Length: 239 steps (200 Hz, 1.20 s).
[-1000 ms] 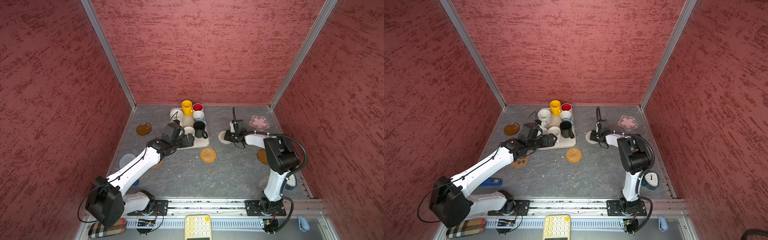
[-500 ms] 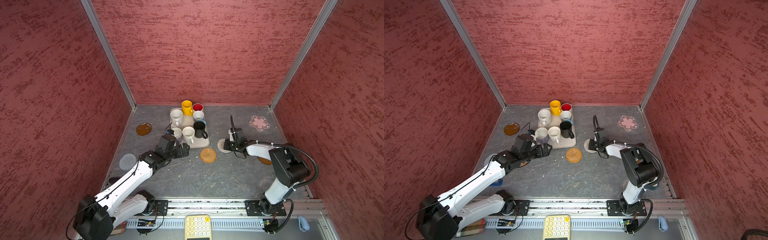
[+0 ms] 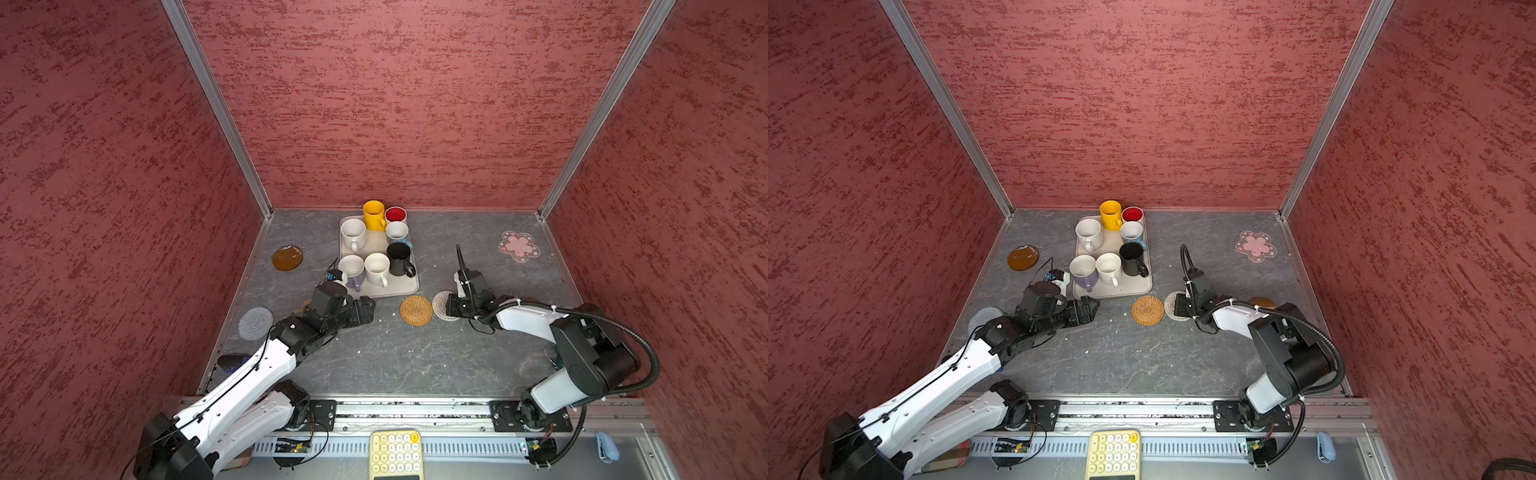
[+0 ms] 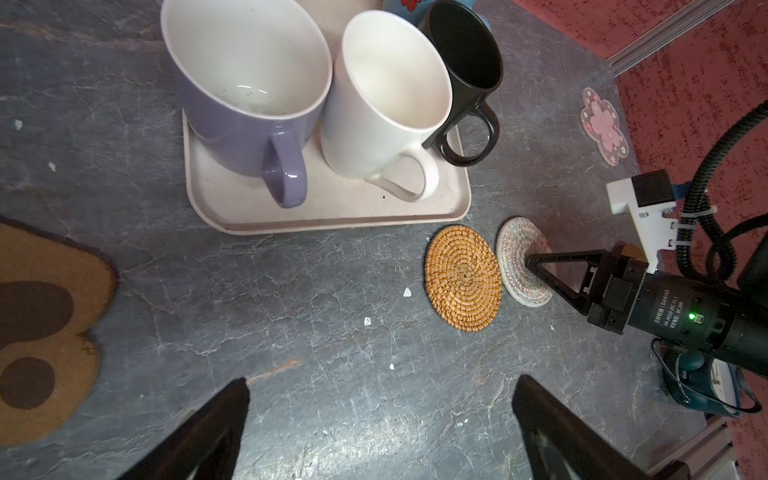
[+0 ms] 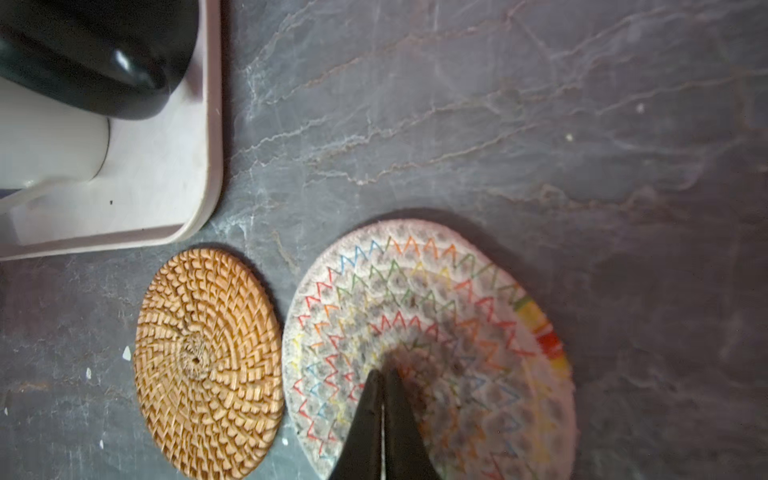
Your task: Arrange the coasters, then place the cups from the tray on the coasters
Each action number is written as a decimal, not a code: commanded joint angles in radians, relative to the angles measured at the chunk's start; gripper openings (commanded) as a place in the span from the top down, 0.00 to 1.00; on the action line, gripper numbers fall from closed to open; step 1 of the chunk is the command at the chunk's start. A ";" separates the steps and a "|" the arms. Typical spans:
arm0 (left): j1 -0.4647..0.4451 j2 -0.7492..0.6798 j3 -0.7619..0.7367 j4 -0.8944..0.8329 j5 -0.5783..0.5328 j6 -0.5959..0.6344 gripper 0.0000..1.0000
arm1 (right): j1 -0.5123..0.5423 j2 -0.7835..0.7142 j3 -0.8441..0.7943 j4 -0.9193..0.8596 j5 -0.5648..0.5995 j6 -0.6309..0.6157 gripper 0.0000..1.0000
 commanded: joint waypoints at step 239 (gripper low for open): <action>-0.060 0.121 0.260 -0.115 -0.098 0.082 0.01 | 0.002 -0.188 0.129 -0.235 0.097 -0.008 0.89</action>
